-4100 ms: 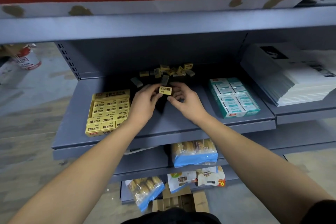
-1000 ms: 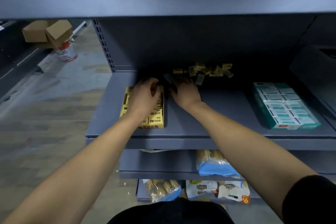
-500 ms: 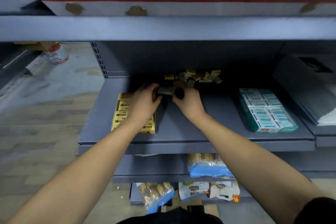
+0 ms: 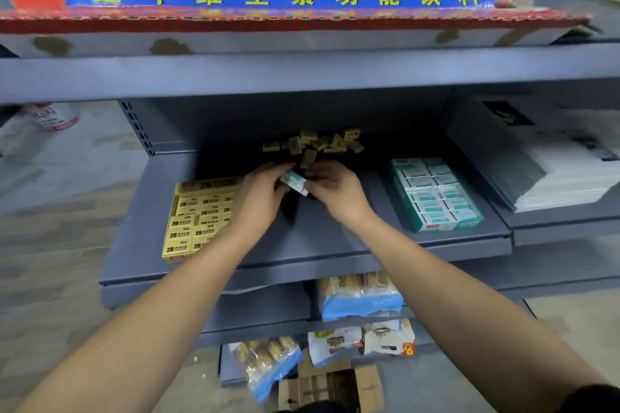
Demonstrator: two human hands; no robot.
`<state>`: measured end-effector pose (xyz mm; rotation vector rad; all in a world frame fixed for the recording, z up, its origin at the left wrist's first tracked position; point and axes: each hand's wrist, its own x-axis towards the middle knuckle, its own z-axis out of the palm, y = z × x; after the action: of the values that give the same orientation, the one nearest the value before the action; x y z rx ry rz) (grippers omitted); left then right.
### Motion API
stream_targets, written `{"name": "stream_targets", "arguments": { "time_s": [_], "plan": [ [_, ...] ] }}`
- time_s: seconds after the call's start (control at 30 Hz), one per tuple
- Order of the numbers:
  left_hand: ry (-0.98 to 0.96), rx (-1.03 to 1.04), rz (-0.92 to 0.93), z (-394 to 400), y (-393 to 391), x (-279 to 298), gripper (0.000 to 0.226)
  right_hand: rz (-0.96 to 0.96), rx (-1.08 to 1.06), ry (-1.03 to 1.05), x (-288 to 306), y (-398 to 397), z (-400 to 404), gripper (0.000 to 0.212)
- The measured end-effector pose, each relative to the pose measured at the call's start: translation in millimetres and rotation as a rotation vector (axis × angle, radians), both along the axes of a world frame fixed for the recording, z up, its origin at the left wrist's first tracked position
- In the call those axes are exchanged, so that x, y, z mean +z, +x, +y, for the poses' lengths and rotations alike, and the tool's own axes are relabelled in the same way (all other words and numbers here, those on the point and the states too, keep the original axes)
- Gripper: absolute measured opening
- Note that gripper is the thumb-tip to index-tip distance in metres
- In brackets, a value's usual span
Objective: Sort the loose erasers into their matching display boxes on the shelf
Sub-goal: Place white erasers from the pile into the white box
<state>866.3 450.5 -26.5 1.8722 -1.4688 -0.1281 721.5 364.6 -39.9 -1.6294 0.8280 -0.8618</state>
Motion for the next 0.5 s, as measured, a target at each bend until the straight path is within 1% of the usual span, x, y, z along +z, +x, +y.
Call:
{"name": "stream_targets", "arguments": {
  "time_s": [0.07,0.1,0.2,0.27,0.37,0.5],
  "plan": [
    [-0.003,0.000,0.039,-3.4,-2.6,1.3,0.055,-0.028,0.065,0.104,3.0,-2.5,-1.0,0.041],
    [0.003,0.006,0.053,-5.7,-3.2,0.7,0.058,-0.028,0.071,0.123,3.7,-4.9,-1.2,0.045],
    [0.044,0.001,0.022,-8.9,-6.5,-4.5,0.052,-0.080,0.036,0.148,3.3,-12.3,-0.6,0.048],
    [0.062,-0.057,0.038,-10.1,-11.8,-7.3,0.055,-0.111,0.014,0.163,1.6,-15.6,-0.8,0.047],
    [0.085,-0.128,0.099,-11.7,-19.2,-7.7,0.066,-0.060,-0.020,0.150,-1.8,-20.2,-0.6,0.053],
    [0.142,-0.185,0.046,-13.1,-22.2,-6.6,0.068,-0.047,0.044,0.170,-1.2,-23.8,1.1,0.065]
  ]
}}
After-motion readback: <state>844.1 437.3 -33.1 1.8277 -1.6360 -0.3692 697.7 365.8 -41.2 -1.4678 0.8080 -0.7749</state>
